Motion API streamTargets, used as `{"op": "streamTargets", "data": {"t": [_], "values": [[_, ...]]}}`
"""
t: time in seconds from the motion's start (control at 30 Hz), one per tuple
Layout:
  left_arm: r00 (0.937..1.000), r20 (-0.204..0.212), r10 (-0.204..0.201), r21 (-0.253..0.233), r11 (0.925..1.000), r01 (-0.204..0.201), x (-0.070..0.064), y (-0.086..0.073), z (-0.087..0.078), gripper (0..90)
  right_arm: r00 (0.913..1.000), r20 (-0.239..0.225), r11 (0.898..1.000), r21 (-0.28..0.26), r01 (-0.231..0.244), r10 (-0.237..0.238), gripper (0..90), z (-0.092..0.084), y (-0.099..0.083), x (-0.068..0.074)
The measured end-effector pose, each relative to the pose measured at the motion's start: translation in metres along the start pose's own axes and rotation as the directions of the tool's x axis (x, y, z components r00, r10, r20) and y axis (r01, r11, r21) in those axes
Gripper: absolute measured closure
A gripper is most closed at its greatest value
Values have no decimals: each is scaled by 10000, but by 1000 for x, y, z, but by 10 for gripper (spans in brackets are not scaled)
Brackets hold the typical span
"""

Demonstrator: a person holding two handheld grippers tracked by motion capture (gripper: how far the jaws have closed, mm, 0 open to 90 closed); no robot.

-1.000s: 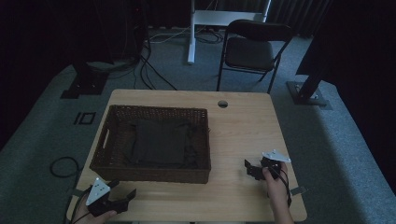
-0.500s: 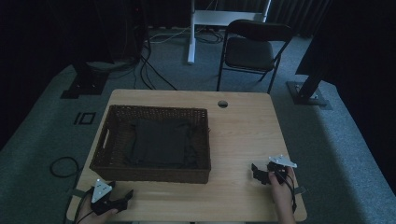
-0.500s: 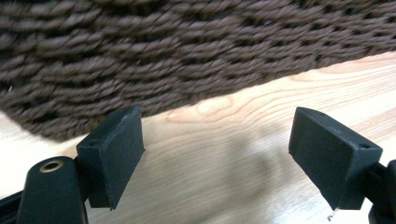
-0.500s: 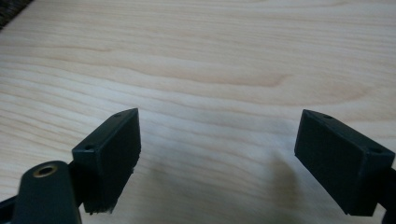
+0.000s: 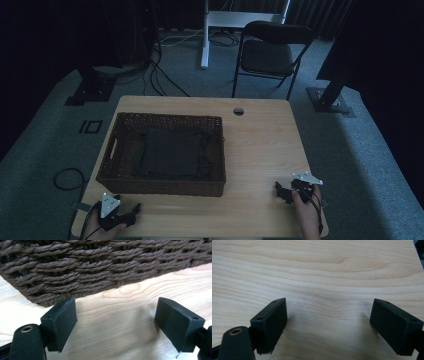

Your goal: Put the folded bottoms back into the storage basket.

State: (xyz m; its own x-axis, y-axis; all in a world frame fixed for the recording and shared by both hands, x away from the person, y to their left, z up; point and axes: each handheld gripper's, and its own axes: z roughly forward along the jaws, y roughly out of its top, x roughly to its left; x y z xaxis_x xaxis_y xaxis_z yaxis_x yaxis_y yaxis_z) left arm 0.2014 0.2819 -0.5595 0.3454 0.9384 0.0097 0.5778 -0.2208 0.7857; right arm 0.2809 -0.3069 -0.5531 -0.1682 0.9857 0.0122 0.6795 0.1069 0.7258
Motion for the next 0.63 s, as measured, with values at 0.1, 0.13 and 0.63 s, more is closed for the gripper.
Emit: {"op": "streamTargets", "data": {"t": [0.1, 0.13, 0.63], "values": [[9999, -98, -56, -289, 9996, 53, -1, -2, 2, 161, 10000, -44, 10000, 1, 23, -23, 138, 0, -1, 0], [9999, -126, -71, -415, 9991, 65, -1, -3, 3, 160, 10000, -63, 10000, 7, 38, -38, 137, -1, -1, 0], [9998, -162, -143, -610, 9980, 132, -2, -5, 4, 155, 10000, -53, 10000, 10, 14, -14, 131, 0, -1, 0]]}}
